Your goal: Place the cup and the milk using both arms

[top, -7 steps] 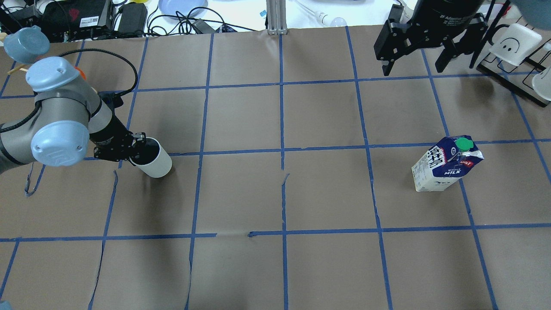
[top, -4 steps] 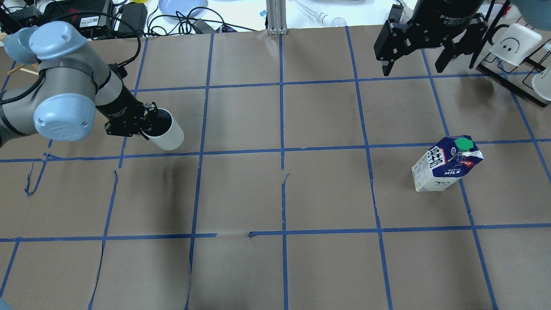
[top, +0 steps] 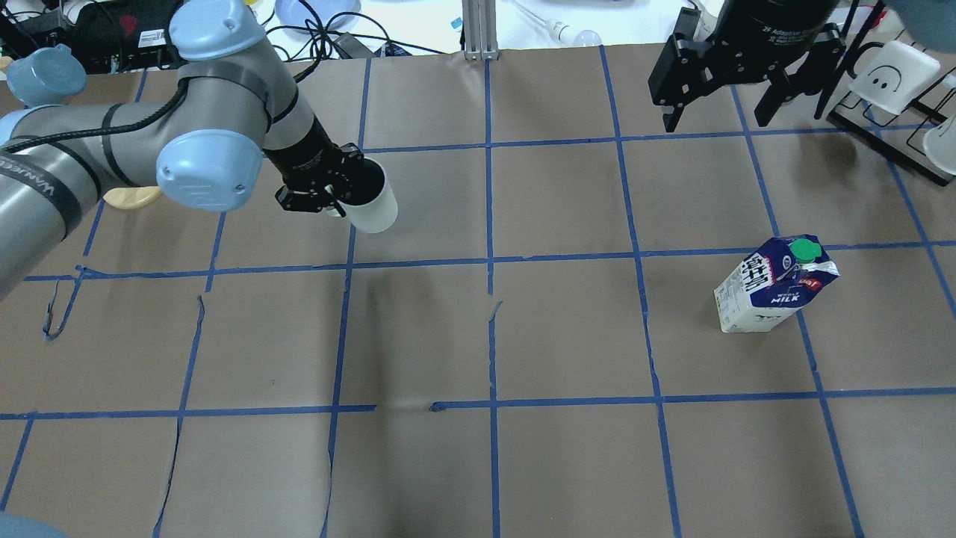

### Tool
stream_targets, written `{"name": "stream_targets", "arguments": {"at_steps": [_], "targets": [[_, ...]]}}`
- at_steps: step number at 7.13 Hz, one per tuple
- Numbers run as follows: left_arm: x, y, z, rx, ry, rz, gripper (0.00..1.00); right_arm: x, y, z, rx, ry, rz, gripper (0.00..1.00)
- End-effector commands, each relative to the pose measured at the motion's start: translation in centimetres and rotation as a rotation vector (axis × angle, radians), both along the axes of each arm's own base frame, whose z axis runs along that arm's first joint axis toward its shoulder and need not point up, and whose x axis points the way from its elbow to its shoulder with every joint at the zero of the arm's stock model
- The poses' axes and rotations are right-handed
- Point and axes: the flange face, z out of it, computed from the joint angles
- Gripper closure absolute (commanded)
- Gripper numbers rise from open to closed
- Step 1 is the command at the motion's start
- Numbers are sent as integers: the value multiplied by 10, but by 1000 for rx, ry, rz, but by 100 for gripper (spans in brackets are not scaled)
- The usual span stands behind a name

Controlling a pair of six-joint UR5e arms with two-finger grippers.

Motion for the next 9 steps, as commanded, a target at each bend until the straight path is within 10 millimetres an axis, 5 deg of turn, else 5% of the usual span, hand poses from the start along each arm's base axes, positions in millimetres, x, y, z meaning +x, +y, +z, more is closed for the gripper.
{"name": "stream_targets", "arguments": {"at_steps": [1,5,7,9], "targets": [[-60,-13,-6,-5,4,-15,100,0,0,0,0,0,0,0],[-122,-58,-42,-25,9,21,100,0,0,0,0,0,0,0],[-148,-54,-72,-2,2,-10,100,-1,-1,-1,1,0,-1,0],[-161,-51,-75,-27,11,22,100,-1,-1,-2,3,0,-2,0]]}}
